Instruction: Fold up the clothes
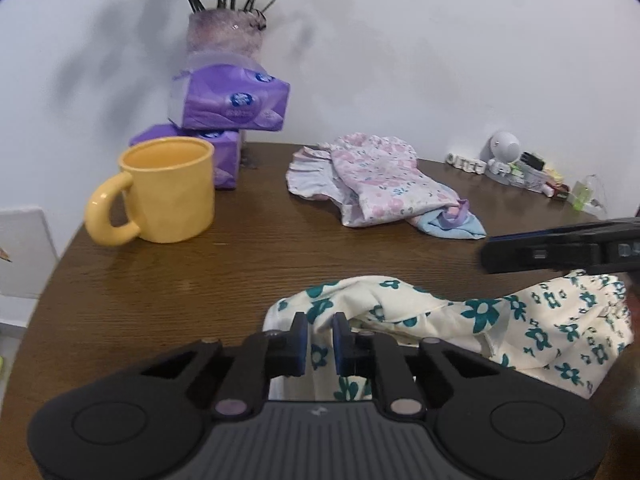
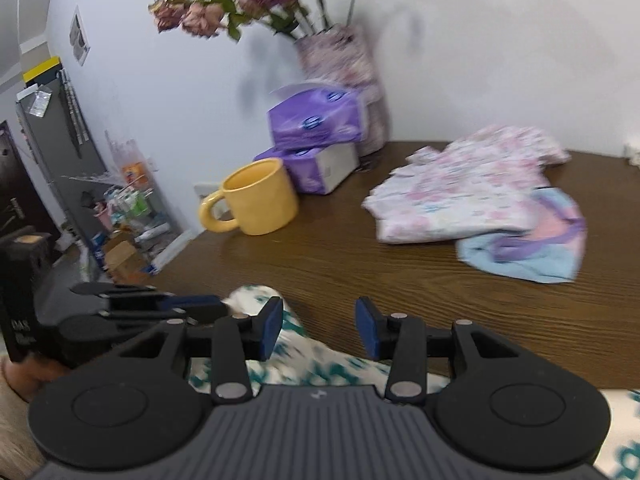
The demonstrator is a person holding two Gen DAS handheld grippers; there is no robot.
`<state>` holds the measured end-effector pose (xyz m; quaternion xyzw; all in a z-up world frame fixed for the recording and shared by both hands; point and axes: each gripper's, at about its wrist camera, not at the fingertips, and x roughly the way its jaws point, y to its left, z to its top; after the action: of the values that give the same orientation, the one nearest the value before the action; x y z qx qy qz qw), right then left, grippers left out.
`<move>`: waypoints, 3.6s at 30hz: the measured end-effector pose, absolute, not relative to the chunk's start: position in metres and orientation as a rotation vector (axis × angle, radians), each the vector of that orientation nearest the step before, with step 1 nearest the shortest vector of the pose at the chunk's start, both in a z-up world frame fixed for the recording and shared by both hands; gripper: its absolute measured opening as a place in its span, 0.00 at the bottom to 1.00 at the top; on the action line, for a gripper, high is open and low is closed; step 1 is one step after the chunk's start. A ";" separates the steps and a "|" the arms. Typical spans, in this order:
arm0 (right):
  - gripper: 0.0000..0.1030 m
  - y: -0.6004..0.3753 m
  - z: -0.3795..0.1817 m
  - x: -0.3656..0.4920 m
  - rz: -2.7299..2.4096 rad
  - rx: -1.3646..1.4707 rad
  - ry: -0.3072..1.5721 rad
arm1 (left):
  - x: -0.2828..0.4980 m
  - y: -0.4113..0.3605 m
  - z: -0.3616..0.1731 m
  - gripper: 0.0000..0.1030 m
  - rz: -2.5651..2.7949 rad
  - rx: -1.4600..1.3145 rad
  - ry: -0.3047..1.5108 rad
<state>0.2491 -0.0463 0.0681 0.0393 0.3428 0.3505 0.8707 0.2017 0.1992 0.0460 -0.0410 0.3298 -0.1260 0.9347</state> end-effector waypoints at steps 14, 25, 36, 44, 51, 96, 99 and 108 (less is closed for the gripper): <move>0.09 0.021 0.023 0.295 0.821 0.226 0.958 | 0.218 0.215 0.024 0.04 -0.286 -0.171 0.748; 0.08 0.052 0.025 0.244 0.857 -0.082 0.755 | 0.210 0.235 0.023 0.08 -0.249 -0.263 0.744; 0.18 0.067 0.013 0.214 0.848 -0.236 0.658 | 0.201 0.237 0.042 0.13 -0.280 -0.312 0.634; 0.35 0.008 0.049 0.192 0.829 -0.147 0.586 | 0.206 0.250 0.035 0.26 -0.309 -0.495 0.679; 0.35 -0.048 0.045 0.219 0.647 0.008 0.636 | 0.219 0.245 0.025 0.30 -0.252 -0.606 0.740; 0.42 -0.058 0.006 0.211 0.578 -0.151 0.620 | 0.191 0.242 0.016 0.00 0.042 -0.703 0.654; 0.43 -0.059 0.006 0.210 0.579 -0.150 0.620 | 0.185 0.245 0.020 0.00 0.042 -0.734 0.628; 0.48 -0.086 0.026 0.196 0.590 -0.092 0.566 | 0.193 0.240 0.027 0.25 0.039 -0.787 0.642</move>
<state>0.1963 -0.0864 0.0257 -0.0445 0.2753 0.2869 0.9165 0.1929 0.2398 0.0267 -0.3769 0.3074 0.0186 0.8736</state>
